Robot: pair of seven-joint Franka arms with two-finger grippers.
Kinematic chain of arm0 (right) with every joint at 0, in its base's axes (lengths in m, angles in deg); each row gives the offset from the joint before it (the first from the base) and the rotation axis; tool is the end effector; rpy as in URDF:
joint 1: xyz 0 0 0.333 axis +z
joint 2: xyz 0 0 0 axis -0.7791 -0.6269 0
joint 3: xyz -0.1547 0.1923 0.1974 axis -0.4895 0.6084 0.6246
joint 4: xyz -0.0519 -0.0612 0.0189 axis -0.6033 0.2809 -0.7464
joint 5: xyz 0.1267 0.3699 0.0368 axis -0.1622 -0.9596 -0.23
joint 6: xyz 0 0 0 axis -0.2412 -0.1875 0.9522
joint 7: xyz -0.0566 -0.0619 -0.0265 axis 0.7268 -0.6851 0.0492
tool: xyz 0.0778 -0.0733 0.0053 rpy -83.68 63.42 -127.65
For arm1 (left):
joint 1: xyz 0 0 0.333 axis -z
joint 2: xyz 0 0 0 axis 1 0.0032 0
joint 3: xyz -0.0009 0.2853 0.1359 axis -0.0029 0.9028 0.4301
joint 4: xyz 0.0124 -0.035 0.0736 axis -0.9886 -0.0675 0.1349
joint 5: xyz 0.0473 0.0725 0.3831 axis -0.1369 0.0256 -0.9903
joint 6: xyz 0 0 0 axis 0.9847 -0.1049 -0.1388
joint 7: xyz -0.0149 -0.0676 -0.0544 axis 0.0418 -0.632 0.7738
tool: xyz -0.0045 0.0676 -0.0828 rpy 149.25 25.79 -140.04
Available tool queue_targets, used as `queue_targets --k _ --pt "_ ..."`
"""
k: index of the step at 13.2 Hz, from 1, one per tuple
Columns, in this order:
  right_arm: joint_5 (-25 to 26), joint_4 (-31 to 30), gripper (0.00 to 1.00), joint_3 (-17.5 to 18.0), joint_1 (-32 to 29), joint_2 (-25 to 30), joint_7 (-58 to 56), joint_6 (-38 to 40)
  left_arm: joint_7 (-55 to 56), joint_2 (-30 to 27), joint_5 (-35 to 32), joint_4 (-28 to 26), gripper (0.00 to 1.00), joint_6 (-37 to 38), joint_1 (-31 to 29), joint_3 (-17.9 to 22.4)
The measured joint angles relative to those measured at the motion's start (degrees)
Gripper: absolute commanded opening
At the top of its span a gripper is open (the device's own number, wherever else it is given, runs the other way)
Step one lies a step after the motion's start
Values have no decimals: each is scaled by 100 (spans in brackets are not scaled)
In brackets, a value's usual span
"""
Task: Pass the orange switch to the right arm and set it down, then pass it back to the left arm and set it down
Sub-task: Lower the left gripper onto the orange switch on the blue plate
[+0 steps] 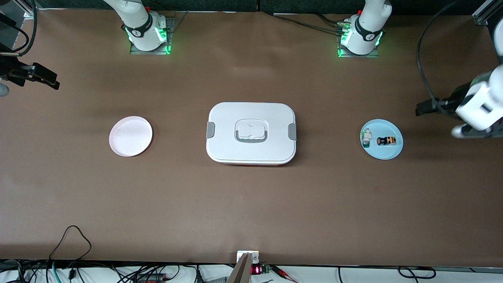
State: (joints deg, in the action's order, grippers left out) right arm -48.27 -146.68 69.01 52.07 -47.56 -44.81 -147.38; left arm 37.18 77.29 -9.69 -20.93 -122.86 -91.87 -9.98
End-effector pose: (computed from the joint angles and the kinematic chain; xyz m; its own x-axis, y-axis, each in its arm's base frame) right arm 0.5286 -0.0356 0.6012 0.9949 -0.0731 -0.0693 -0.0691 -0.9959 0.0592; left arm 0.5998 0.0078 0.5117 0.9632 0.0663 -0.2604 0.0671 -0.9977 -0.0058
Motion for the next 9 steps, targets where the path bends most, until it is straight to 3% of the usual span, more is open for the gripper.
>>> queue_targets --k 4,9 --pt "0 6 100 0 0 0 0 9 -48 879 -65 -152 100 -158 -119 1" --pt "0 8 100 0 1 0 0 11 -422 1174 -183 -1238 100 -1955 -211 1"
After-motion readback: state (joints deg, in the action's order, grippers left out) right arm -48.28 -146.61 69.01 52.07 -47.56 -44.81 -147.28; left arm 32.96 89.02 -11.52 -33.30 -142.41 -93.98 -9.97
